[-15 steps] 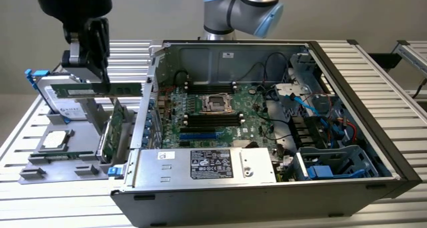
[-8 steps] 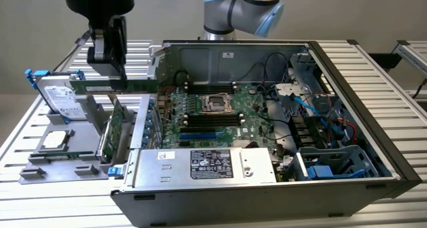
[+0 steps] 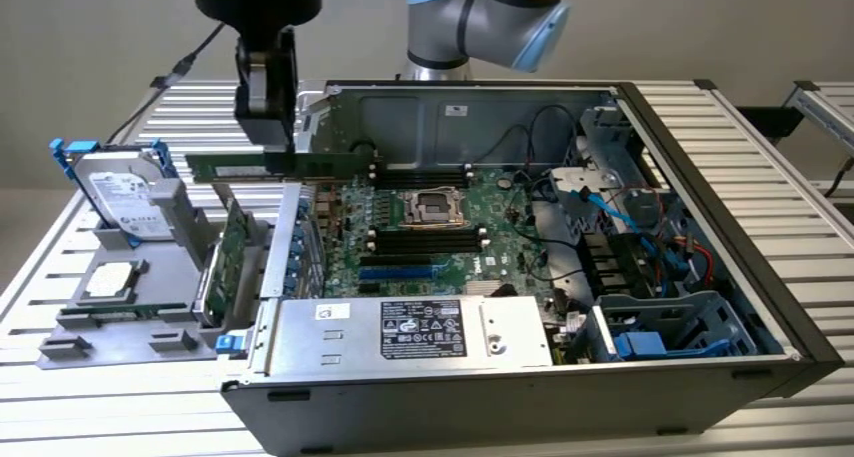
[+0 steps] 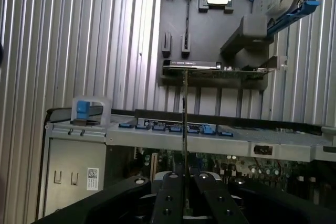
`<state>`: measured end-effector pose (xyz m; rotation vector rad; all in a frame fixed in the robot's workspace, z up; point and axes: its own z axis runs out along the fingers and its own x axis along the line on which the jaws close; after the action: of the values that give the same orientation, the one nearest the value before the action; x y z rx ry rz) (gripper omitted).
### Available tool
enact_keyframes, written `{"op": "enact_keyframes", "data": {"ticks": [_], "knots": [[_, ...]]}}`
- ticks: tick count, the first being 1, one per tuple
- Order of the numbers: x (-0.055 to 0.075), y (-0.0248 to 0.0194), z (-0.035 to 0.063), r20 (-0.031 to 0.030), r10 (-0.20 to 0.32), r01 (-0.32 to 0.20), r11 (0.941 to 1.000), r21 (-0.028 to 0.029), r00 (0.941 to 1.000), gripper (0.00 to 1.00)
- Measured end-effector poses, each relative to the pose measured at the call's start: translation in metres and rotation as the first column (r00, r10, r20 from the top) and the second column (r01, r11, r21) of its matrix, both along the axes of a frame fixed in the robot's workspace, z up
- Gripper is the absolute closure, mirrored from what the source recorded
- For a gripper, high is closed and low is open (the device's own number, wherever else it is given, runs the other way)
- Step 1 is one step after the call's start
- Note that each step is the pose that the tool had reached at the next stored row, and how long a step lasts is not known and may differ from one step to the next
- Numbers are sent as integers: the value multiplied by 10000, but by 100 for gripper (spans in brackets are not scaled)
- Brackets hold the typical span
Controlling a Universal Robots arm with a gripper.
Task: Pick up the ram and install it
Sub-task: 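Pick up the ram and move it above insertion slot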
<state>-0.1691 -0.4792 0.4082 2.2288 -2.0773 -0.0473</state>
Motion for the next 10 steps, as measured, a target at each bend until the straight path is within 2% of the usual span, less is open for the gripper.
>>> {"op": "enact_keyframes", "data": {"ticks": [10], "knots": [[442,83,-1,1,1,-1,10000,1,10000,86]]}}
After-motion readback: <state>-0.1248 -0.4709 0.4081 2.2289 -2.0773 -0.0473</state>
